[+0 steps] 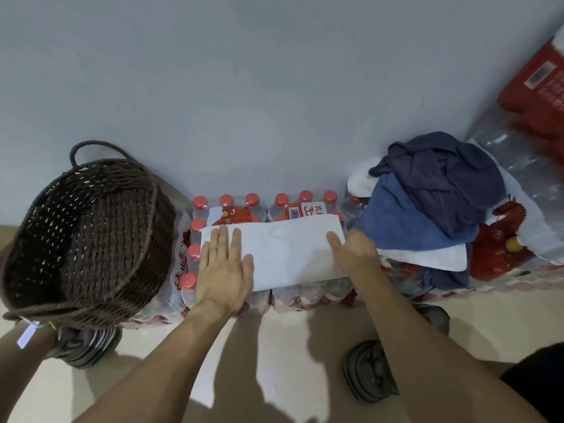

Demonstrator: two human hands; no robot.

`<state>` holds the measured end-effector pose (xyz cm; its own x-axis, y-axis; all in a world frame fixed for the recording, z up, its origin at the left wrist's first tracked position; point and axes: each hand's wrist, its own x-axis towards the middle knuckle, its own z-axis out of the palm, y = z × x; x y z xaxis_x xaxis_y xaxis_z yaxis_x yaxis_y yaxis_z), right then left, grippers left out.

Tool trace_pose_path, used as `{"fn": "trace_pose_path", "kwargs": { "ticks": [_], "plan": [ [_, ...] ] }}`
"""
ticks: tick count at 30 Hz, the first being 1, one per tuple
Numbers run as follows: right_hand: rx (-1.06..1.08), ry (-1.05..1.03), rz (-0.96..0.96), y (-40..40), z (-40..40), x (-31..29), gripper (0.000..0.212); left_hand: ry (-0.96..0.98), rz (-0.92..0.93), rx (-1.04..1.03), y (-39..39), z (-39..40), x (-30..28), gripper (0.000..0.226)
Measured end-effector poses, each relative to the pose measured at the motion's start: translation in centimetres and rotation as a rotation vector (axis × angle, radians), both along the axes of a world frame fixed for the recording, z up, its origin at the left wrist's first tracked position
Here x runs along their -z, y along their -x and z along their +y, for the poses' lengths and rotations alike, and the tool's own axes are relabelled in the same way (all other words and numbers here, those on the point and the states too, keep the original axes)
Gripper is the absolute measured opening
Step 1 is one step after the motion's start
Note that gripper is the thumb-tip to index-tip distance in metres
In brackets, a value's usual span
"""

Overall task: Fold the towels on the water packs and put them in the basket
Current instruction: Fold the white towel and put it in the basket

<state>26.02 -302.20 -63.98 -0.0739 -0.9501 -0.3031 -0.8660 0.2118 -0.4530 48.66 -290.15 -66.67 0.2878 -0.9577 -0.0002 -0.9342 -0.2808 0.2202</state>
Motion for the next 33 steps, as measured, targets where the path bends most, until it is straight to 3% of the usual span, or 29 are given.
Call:
{"fn": "trace_pose_path", "kwargs": {
  "ticks": [5, 9, 12, 15, 18, 23, 29, 33],
  "plan": [
    [-0.026, -0.046, -0.047, 0.5, -0.7, -0.9, 0.035, -0.026, -0.020, -0.002, -0.1, 0.0, 0.1, 0.065],
    [0.092, -0.207, -0.448, 1.1, -1.4, -2.0, 0.018, -0.042, -0.027, 0.002, -0.1, 0.0, 0.1, 0.068],
    [0.098, -0.279, -0.508, 1.1, -1.2, -2.1, 0.024, -0.047, -0.026, 0.023, -0.3, 0.1, 0.1, 0.068],
    [0.055, -0.180, -0.533, 1.2, -1.0, -1.8, 0.036, -0.051, -0.033, 0.028, -0.4, 0.1, 0.0, 0.064],
    [-0.027, -0.051, -0.461, 1.4, -0.8, -1.6, 0.042, -0.039, -0.022, 0.023, -0.3, 0.2, 0.0, 0.063],
    [0.021, 0.122, -0.259, 1.9, 0.2, -0.3, 0.045, -0.017, 0.009, -0.026, -0.1, 0.1, -0.2, 0.064],
    [0.051, 0.099, -0.091, 1.7, 0.7, 0.2, 0.045, -0.067, 0.028, -0.017, 0.0, -0.1, -1.1, 0.064],
    [0.016, -0.070, 0.037, 1.2, -0.3, -0.7, 0.028, -0.044, 0.103, -0.025, 0.5, -1.4, -2.2, 0.063]
  ]
}}
